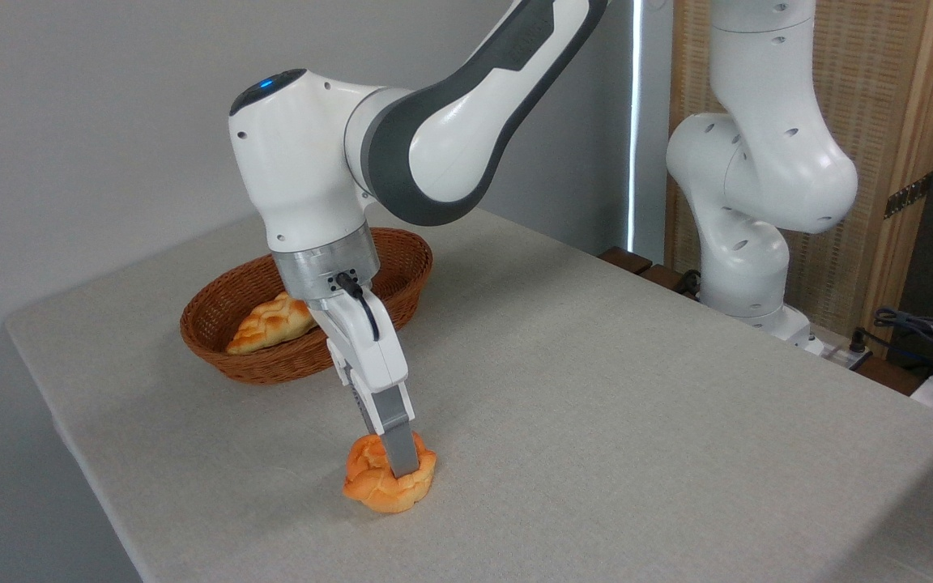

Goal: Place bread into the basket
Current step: 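Close the gripper on the orange bun, then lift the orange bun and carry it into the woven basket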

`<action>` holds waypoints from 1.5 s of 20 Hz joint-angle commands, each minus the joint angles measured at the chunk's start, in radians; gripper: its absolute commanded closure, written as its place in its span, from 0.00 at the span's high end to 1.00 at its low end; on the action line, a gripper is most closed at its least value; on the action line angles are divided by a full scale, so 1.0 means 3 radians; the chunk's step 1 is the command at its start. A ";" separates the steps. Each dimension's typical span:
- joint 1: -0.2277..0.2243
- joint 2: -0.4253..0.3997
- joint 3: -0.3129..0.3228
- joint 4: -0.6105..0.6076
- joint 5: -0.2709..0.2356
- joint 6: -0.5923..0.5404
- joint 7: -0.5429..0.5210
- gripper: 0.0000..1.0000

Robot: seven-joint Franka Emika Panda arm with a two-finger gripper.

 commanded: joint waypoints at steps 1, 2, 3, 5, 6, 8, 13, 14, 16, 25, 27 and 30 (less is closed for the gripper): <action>-0.0006 -0.0071 0.0012 -0.0030 -0.0078 0.0062 0.0020 0.43; -0.0006 -0.0107 0.0012 -0.0015 -0.0206 0.0037 0.0015 0.43; -0.0006 -0.0183 0.0007 -0.0015 -0.0333 0.0026 0.0010 0.43; -0.0016 -0.0281 -0.0014 0.0077 -0.0533 -0.0131 -0.0011 0.44; -0.0017 -0.0286 -0.0075 0.0178 -0.0600 -0.0294 -0.0016 0.44; -0.0017 -0.0286 -0.0167 0.0409 -0.0682 -0.0581 -0.0097 0.44; -0.0017 -0.0332 -0.0698 0.0609 -0.0810 -0.0848 -0.0821 0.44; -0.0017 -0.0327 -0.0841 0.0609 -0.0795 -0.0853 -0.1046 0.44; -0.0022 -0.0322 -0.1071 0.0604 -0.0785 -0.0858 -0.1390 0.44; -0.0083 -0.0266 -0.1400 0.0436 -0.0703 -0.1042 -0.1800 0.78; -0.0159 -0.0220 -0.1405 0.0379 -0.0555 -0.1042 -0.1816 0.90; -0.0160 -0.0194 -0.1400 0.0379 -0.0539 -0.1037 -0.1841 0.97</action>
